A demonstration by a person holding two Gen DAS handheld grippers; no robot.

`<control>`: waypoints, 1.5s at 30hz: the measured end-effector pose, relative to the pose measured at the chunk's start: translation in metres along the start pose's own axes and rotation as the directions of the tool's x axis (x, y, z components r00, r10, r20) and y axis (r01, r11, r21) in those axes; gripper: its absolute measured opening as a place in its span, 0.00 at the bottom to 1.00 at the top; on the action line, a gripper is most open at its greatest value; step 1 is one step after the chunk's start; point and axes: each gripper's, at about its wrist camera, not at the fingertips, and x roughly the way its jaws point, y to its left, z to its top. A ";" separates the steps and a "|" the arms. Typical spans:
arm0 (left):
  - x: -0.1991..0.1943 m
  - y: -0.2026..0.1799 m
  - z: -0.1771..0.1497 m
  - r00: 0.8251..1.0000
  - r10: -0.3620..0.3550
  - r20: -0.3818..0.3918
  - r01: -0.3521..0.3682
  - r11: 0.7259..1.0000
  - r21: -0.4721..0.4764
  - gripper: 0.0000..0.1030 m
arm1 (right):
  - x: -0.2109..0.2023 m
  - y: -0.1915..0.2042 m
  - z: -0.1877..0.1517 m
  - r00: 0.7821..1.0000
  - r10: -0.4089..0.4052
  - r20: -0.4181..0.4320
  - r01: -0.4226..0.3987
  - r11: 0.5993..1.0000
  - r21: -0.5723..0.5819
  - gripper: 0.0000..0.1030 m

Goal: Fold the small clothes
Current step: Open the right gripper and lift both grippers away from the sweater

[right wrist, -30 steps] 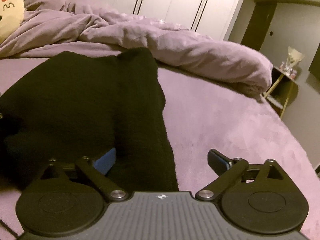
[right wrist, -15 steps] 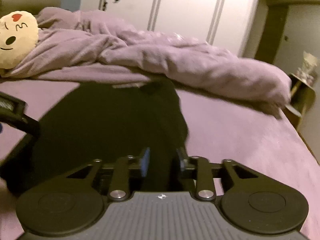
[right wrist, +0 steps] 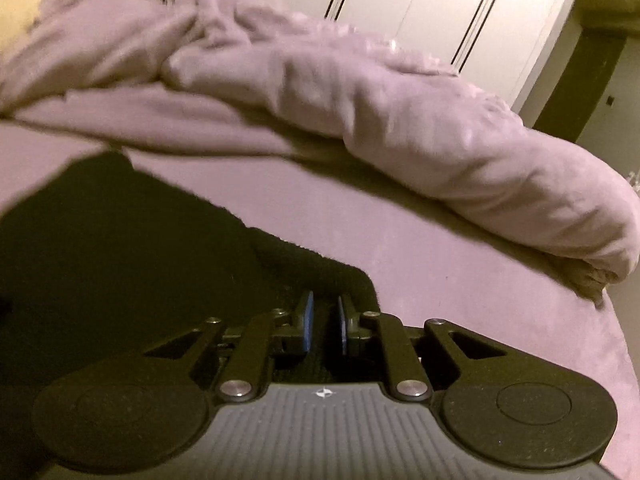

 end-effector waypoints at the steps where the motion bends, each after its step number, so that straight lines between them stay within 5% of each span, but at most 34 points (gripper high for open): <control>1: -0.003 0.003 -0.002 1.000 -0.006 -0.001 0.006 1.000 -0.017 1.00 | 0.000 0.000 0.001 1.000 0.004 -0.001 -0.004 1.000 -0.001 0.11; 5: -0.027 0.020 -0.014 0.997 -0.078 -0.017 0.077 0.996 -0.041 1.00 | -0.047 -0.016 -0.003 0.994 0.089 0.055 -0.097 0.982 0.164 0.12; 9: -0.052 0.039 -0.039 0.997 -0.082 -0.002 0.081 0.995 -0.062 1.00 | -0.135 -0.013 -0.063 0.980 0.151 0.129 -0.175 0.963 0.205 0.12; 13: -0.043 0.051 -0.047 0.993 -0.101 -0.060 0.096 0.992 -0.076 1.00 | -0.168 0.001 -0.135 0.989 0.104 0.102 -0.119 0.980 0.159 0.19; 17: -0.072 0.059 -0.051 0.997 -0.078 0.017 0.079 0.996 -0.052 1.00 | -0.193 -0.013 -0.136 0.997 0.047 0.067 -0.065 0.953 0.297 0.28; 20: -0.094 0.065 -0.073 0.991 -0.125 0.045 0.124 0.992 0.020 1.00 | -0.207 -0.010 -0.143 0.995 0.060 0.080 -0.082 0.947 0.310 0.28; 23: -0.087 0.065 -0.102 0.997 -0.079 0.002 0.078 0.994 0.083 1.00 | -0.205 -0.004 -0.155 0.994 0.053 0.096 -0.078 0.959 0.273 0.28; 27: -0.073 0.074 -0.113 0.997 -0.069 0.030 0.068 0.996 0.050 1.00 | -0.187 -0.005 -0.169 0.995 0.054 0.078 -0.075 0.952 0.297 0.28; 32: -0.078 0.076 -0.119 0.993 -0.018 0.117 0.007 0.995 0.097 1.00 | -0.189 -0.001 -0.174 0.990 -0.059 0.129 0.033 0.981 0.193 0.30; 37: -0.108 0.094 -0.151 0.964 0.183 0.195 -0.198 0.979 0.059 1.00 | -0.223 -0.003 -0.194 0.973 -0.167 0.157 0.114 0.948 0.297 0.30; 40: -0.129 0.110 -0.166 0.984 0.107 0.145 -0.111 0.994 0.019 1.00 | -0.243 -0.012 -0.208 0.986 -0.058 0.156 -0.011 0.913 0.407 0.30; 45: -0.128 0.087 -0.169 0.980 0.095 0.175 -0.118 0.985 0.124 1.00 | -0.234 0.000 -0.207 0.991 -0.040 0.128 -0.007 0.937 0.348 0.37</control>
